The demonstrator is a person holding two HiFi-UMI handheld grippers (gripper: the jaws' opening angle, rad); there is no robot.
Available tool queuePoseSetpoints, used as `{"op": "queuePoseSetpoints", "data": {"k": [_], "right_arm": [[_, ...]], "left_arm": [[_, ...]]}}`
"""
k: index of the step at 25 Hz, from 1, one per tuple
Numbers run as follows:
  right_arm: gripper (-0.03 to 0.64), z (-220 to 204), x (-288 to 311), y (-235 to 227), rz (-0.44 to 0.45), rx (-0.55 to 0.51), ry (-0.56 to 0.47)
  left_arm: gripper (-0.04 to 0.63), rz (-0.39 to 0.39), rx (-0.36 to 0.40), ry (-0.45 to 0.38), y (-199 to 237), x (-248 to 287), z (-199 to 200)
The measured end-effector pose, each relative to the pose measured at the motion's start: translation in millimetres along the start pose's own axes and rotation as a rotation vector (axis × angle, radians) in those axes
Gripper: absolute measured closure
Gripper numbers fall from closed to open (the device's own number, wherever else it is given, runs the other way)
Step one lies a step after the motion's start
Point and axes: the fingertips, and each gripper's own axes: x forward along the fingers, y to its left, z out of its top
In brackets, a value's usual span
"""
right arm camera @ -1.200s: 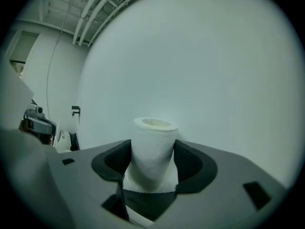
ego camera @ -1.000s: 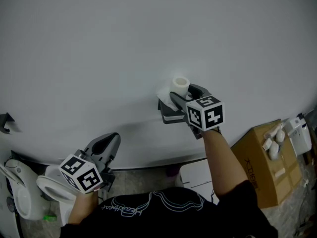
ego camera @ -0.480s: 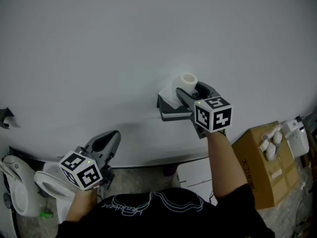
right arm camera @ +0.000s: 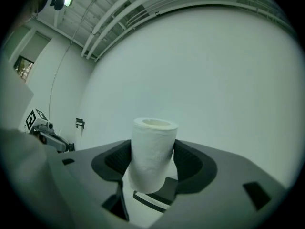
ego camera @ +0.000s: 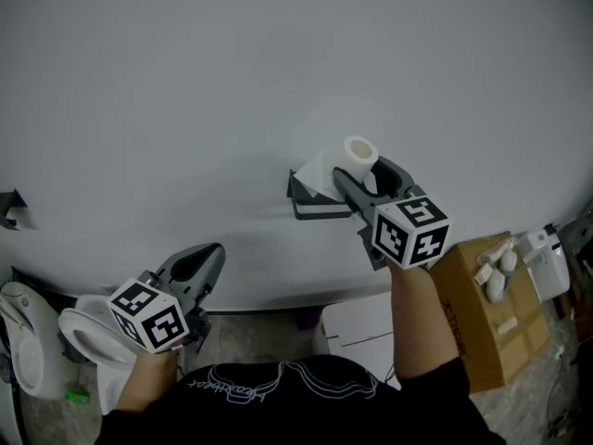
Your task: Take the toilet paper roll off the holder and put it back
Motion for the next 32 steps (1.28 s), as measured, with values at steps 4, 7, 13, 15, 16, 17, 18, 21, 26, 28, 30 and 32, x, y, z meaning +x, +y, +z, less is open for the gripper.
{"op": "queuePoseSetpoints", "data": {"k": [4,7,13,15,16,17,18,21,26,28,30,32], "right_arm": [[0.339,12.3,-29.9,12.6,0.005,-0.014,-0.042],[0.339,11.1,-46.9,22.4,0.013,-0.02,-0.053],[0.338,5.3,-86.3,46.9,0.057,0.033,-0.08],[0.337,-0.7,-98.1,55.6,0.063,0.028,-0.075],[0.337,-4.6,-102.0,59.5,0.067,0.032,-0.071],[0.338,-8.7,-104.3,62.6,0.071,0.038,-0.065],[0.337,-13.2,-105.6,64.9,0.076,0.043,-0.058],[0.339,-31.0,-111.1,72.1,0.089,0.054,-0.031],[0.339,-63.1,-122.3,83.5,0.104,0.104,0.009],[0.339,-75.3,-124.5,86.2,0.107,0.128,0.023],[0.339,-86.8,-126.2,89.7,0.113,0.149,0.041],[0.339,-96.8,-127.5,94.0,0.118,0.166,0.058]], "left_arm": [[0.589,-0.008,0.004,-0.002,-15.1,-6.8,-0.7],[0.589,-0.014,0.004,0.005,-25.2,-10.4,-4.0],[0.589,-0.032,0.036,0.028,-50.3,-17.6,-9.3],[0.589,-0.038,0.041,0.032,-58.6,-22.1,-11.7],[0.589,-0.04,0.042,0.036,-61.4,-24.0,-13.2],[0.589,-0.043,0.042,0.039,-63.4,-24.9,-14.1],[0.589,-0.046,0.041,0.042,-65.0,-24.9,-14.9],[0.589,-0.048,0.036,0.058,-71.8,-25.6,-22.4],[0.589,-0.05,0.031,0.099,-83.6,-30.0,-41.0],[0.589,-0.05,0.028,0.113,-86.2,-30.9,-46.5],[0.589,-0.051,0.023,0.126,-88.7,-32.2,-51.6],[0.589,-0.053,0.018,0.136,-90.2,-33.6,-55.5]]}}
